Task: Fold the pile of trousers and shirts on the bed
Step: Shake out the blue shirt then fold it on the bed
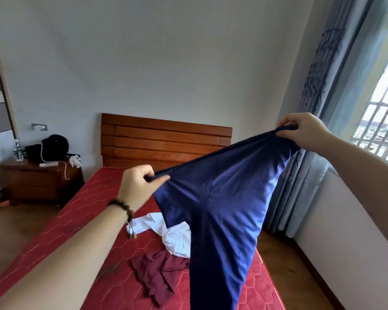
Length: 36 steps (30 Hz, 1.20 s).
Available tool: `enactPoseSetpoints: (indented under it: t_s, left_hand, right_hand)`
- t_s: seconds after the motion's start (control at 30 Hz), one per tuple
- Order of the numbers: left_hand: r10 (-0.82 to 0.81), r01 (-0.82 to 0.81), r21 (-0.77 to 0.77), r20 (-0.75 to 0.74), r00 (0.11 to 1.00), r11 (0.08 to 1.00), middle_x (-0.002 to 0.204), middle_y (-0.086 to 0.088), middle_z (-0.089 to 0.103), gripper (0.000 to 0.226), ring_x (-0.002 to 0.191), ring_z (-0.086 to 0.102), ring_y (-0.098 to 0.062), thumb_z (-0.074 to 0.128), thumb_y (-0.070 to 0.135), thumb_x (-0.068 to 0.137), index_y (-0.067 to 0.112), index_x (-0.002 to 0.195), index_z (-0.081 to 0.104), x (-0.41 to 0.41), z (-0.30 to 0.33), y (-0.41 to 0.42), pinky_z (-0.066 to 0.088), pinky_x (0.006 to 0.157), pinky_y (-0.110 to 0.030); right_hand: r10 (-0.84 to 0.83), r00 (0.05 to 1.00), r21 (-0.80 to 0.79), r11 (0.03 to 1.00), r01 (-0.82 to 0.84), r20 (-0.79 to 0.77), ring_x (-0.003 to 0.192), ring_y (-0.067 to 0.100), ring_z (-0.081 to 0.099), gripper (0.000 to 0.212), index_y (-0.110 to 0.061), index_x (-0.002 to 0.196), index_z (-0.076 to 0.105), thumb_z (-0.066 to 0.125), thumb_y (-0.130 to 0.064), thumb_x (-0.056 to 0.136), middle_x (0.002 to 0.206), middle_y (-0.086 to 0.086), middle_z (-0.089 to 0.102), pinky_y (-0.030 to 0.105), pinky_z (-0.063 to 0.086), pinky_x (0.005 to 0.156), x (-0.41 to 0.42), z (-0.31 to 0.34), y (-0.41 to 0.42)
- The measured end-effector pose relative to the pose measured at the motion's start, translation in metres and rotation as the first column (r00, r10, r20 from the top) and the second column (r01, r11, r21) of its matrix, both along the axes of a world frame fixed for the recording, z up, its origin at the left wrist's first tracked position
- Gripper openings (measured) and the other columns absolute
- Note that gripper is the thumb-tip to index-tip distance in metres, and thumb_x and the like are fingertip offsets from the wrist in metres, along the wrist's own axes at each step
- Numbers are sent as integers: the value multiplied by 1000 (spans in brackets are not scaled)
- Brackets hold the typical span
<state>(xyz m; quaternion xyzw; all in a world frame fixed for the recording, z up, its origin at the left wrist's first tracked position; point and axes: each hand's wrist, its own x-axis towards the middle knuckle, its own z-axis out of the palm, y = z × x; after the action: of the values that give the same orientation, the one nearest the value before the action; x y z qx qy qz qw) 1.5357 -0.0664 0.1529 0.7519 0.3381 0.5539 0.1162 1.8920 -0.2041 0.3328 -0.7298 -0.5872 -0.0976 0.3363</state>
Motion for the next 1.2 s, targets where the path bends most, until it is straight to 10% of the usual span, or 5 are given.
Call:
enactPoseSetpoints:
  t_s: [0.23, 0.47, 0.73, 1.07, 1.2]
  left_hand:
    - [63, -64, 60, 12, 998, 996, 65, 8, 57, 29, 62, 55, -3, 82, 21, 74, 12, 91, 61, -31, 22, 7, 38, 61, -9]
    - [164, -164, -8, 8, 986, 986, 69, 22, 64, 31, 68, 58, 7, 80, 20, 76, 39, 69, 58, -117, 14, 0, 36, 61, -3]
    - [209, -228, -108, -162, 964, 968, 69, 1, 64, 14, 64, 55, -12, 82, 13, 74, 9, 78, 69, -236, -26, -7, 36, 61, -4]
    - [-96, 165, -466, 168, 981, 869, 63, 13, 66, 9, 59, 56, -1, 77, 25, 76, 28, 73, 70, -409, -63, -35, 44, 57, -12]
    - [-157, 257, -550, 222, 962, 795, 64, 10, 66, 17, 61, 57, -3, 76, 12, 80, 26, 72, 72, -452, -73, -59, 46, 57, -13]
  right_hand:
    - [44, 998, 169, 984, -51, 45, 72, 20, 55, 10, -19, 88, 66, 66, -11, 83, 82, 2, 66, 11, 36, 59, -17, -41, 22]
    - [162, 986, 313, 935, -168, 46, 76, 5, 52, 13, -16, 93, 68, 67, -10, 82, 81, -9, 61, 11, 31, 68, -71, -80, 31]
    - [200, 979, 125, 971, -204, 47, 83, 12, 55, 13, -14, 95, 72, 70, -12, 82, 86, -3, 67, 18, 34, 76, -186, -119, 36]
    - [159, 925, 66, 987, -145, -346, 54, -2, 60, 5, -17, 86, 70, 72, -13, 84, 77, 1, 66, 10, 45, 44, -355, -151, -30]
    - [123, 914, -102, 979, -174, -386, 71, 10, 63, 7, -18, 86, 73, 77, -16, 80, 84, 5, 71, 23, 53, 64, -389, -150, -64]
